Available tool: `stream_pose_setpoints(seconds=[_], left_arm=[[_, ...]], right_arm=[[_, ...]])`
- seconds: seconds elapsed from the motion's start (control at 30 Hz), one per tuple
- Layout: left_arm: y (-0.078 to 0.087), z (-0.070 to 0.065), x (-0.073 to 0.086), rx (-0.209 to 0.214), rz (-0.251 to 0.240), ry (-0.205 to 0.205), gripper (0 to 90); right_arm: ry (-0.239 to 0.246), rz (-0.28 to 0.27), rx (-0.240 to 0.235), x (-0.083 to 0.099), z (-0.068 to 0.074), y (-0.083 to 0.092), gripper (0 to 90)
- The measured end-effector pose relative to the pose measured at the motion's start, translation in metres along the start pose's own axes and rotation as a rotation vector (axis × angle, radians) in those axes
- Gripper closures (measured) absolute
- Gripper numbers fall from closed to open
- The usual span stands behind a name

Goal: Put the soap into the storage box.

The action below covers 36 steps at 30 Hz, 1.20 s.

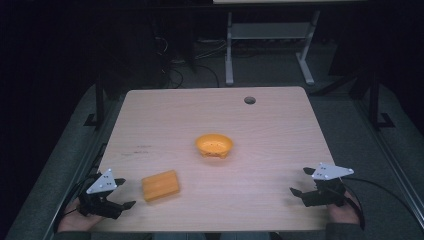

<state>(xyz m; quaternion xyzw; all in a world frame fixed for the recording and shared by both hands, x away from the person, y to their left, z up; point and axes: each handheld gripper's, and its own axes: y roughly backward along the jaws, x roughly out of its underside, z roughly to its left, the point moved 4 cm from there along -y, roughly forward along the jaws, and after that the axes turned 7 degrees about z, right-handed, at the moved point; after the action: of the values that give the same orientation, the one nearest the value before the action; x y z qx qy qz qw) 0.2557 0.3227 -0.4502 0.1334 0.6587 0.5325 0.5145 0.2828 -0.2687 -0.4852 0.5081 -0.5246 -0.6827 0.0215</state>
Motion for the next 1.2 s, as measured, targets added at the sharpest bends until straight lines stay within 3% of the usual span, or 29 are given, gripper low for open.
stream_pose_setpoints(seconds=[0.5,1.03,1.2], left_arm=[[0.000,0.002,0.001,-0.012,0.019,-0.010,18.1],[-0.004,-0.001,-0.027,0.012,0.036,-0.072,18.1],[-0.007,-0.003,-0.037,0.027,0.056,-0.093,18.1]], right_arm=[[-0.002,-0.002,0.001,0.001,0.001,0.002,13.9],[0.006,0.005,-0.005,0.001,0.003,0.000,13.9],[0.004,-0.014,-0.003,0.000,0.005,0.003,13.9]])
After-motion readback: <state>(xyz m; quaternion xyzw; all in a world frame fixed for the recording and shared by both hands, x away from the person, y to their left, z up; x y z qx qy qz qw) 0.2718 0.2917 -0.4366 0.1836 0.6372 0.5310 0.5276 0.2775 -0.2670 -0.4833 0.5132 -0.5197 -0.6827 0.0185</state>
